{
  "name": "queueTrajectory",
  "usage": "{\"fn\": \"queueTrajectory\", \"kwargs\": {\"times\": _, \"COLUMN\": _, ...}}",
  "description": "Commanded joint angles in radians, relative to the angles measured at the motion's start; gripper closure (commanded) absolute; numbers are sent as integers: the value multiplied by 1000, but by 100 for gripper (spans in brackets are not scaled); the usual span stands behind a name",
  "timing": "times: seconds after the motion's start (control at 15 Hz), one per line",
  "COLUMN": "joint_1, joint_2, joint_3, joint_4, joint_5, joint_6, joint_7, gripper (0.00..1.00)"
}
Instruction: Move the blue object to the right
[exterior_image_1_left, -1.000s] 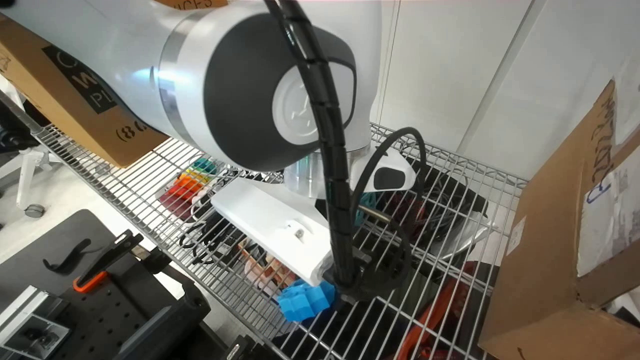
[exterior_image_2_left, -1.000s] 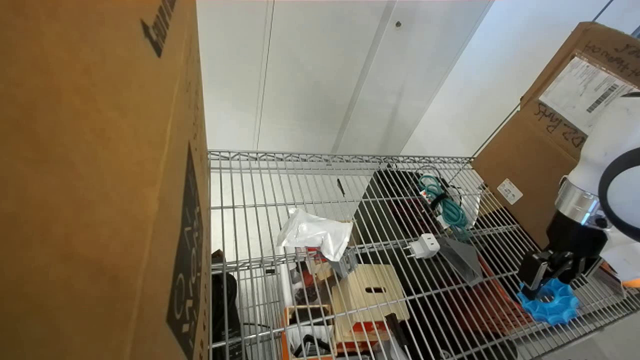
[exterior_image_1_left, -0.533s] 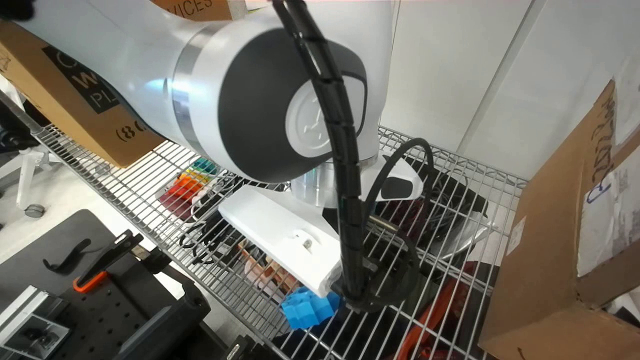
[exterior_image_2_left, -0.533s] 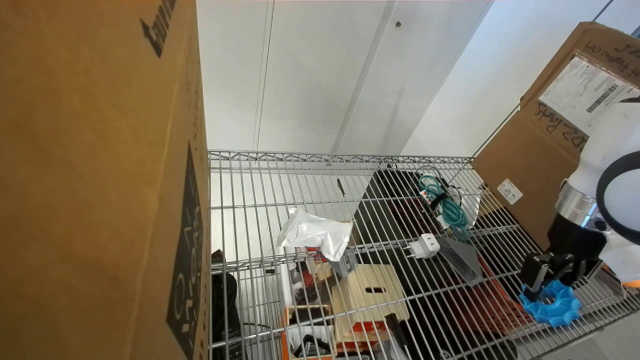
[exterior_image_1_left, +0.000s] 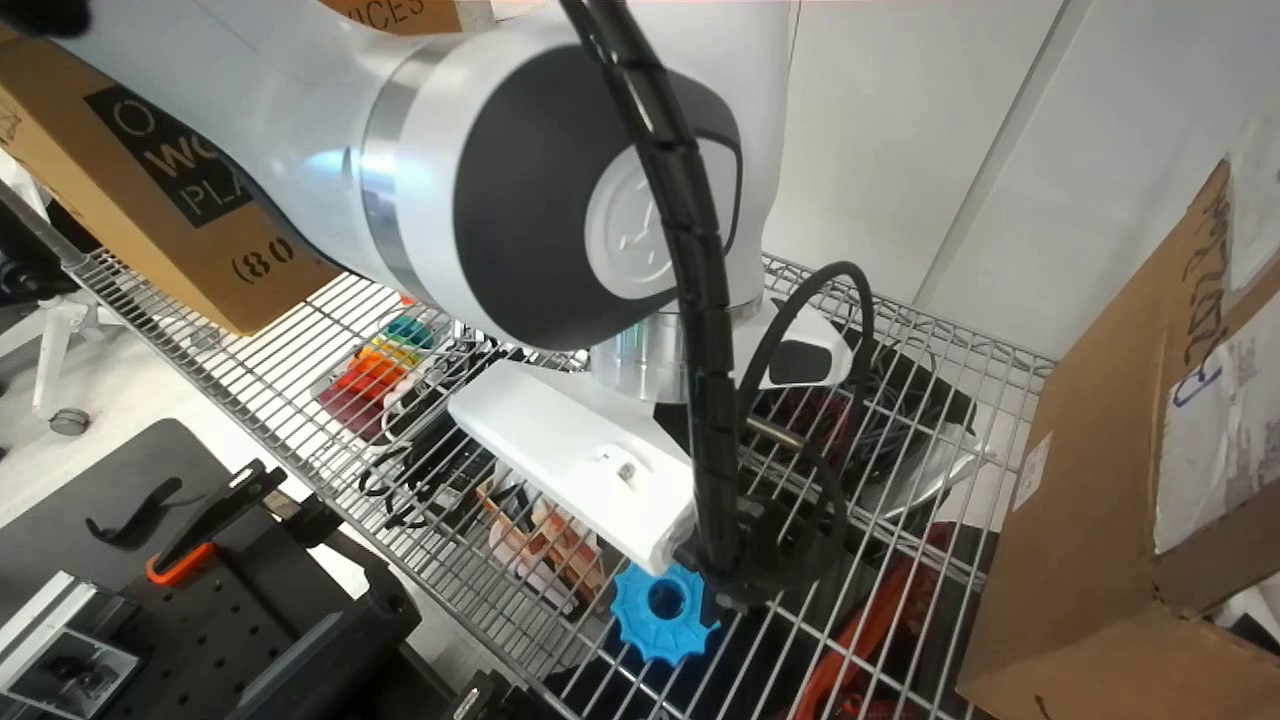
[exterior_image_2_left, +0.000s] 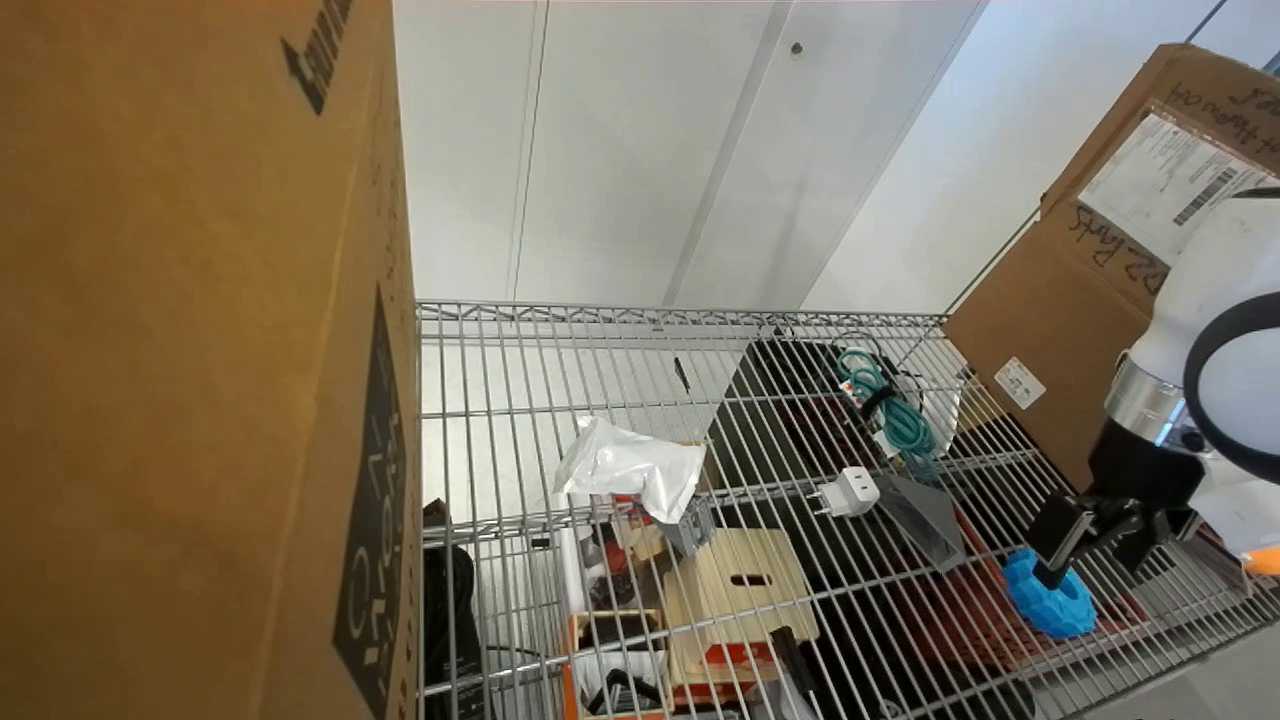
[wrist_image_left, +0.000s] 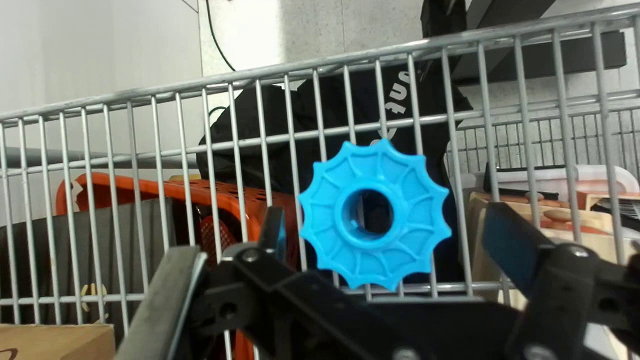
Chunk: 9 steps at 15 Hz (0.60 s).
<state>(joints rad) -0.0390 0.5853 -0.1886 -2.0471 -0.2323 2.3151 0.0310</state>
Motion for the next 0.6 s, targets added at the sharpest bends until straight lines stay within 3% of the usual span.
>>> {"fn": "queueTrajectory", "kwargs": {"times": 0.0, "joint_1": 8, "joint_2": -36, "joint_3": 6, "joint_4": 0, "joint_5": -29, "joint_6": -20, "joint_7": 10, "gripper": 0}}
{"fn": "queueTrajectory", "kwargs": {"times": 0.53, "joint_1": 34, "joint_2": -116, "joint_3": 47, "joint_4": -12, "joint_5": -27, "joint_6": -115, "joint_7": -4, "gripper": 0}}
